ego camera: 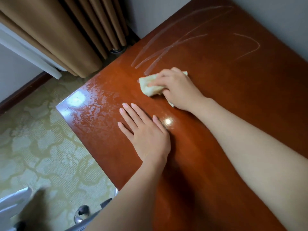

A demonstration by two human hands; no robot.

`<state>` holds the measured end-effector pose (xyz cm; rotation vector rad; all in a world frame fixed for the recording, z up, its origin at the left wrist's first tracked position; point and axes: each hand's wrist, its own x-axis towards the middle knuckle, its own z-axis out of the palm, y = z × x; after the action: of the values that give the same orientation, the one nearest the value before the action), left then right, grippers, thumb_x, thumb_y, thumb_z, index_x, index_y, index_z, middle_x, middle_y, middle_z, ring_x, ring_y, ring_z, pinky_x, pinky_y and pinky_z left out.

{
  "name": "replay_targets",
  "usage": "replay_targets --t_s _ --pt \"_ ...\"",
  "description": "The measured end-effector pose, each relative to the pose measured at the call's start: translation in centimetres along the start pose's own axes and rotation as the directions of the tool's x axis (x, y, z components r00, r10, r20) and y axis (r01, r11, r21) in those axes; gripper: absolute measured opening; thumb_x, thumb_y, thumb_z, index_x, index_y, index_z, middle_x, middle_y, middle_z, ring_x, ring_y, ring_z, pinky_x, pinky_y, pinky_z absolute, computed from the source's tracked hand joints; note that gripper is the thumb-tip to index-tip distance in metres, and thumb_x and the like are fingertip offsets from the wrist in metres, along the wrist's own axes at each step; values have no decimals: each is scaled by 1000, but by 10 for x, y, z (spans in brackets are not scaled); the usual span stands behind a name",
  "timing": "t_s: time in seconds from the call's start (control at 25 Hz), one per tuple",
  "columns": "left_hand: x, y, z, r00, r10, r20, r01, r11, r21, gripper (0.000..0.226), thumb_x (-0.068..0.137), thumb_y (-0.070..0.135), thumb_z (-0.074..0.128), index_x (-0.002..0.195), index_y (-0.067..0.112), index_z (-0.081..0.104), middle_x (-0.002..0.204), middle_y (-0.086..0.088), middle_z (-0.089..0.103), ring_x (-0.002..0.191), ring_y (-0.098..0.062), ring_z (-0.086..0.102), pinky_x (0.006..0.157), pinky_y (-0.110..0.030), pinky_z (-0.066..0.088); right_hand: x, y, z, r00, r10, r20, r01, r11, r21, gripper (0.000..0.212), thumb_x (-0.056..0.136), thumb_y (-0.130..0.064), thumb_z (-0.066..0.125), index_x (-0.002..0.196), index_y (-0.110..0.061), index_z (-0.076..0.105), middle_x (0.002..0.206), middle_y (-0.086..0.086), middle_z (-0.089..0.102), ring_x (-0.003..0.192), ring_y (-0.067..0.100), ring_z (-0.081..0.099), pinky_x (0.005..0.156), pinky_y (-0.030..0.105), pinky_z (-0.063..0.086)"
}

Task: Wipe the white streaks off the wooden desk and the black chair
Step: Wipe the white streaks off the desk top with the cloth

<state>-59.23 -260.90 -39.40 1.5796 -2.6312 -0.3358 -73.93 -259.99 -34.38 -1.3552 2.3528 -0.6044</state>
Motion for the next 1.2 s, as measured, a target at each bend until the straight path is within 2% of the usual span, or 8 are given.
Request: replay_targets --t_s 0.08,0.28,0.52,0.84,1.0,1.2 --pt "-1 0 1 1000 1 -4 -1 1000 4 64 96 34 19 149 -2 16 157 -21 13 146 -34 9 117 -52 9 33 -16 11 997 34 -68 -33 999 6 40 91 0 45 120 -21 64 122 3 56 111 22 43 96 34 41" --pt "1 -3 4 1000 7 -21 -7 1000 27 64 94 32 24 147 -3 23 155 -23 20 145 -36 16 115 -52 14 73 -42 40 950 171 -260 -170 985 26 38 94 -4 48 119 -27 64 123 1 58 110 23 46 92 37 44" --pt "2 -4 4 1000 7 0 -7 1000 28 63 96 33 22 148 -3 21 156 -22 18 145 -35 13 116 -52 12 31 -31 33 979 93 -183 -87 995 40 39 94 -4 46 124 -24 62 127 2 56 115 20 42 96 29 38" --pt "5 -2 0 1000 25 2 -25 1000 8 66 94 35 12 149 -1 15 158 -20 11 147 -33 6 118 -51 7 -71 -16 33 963 202 -179 -186 977 99 41 90 0 48 119 -25 65 117 -2 59 106 16 42 93 25 36" --pt "5 -3 -1 999 38 13 -38 999 9 62 99 33 20 150 0 11 159 -18 7 147 -31 2 118 -49 4 -120 -20 41 941 256 -219 -227 962 149 42 84 3 56 116 -22 67 106 -2 61 97 12 39 91 21 32" --pt "4 -11 -9 993 100 69 -100 995 0 64 101 38 19 151 3 1 160 -14 -4 147 -27 -6 118 -47 -2 -171 -28 46 956 230 -179 -204 967 156 42 83 3 60 116 -23 67 102 -4 60 94 9 37 87 17 29"
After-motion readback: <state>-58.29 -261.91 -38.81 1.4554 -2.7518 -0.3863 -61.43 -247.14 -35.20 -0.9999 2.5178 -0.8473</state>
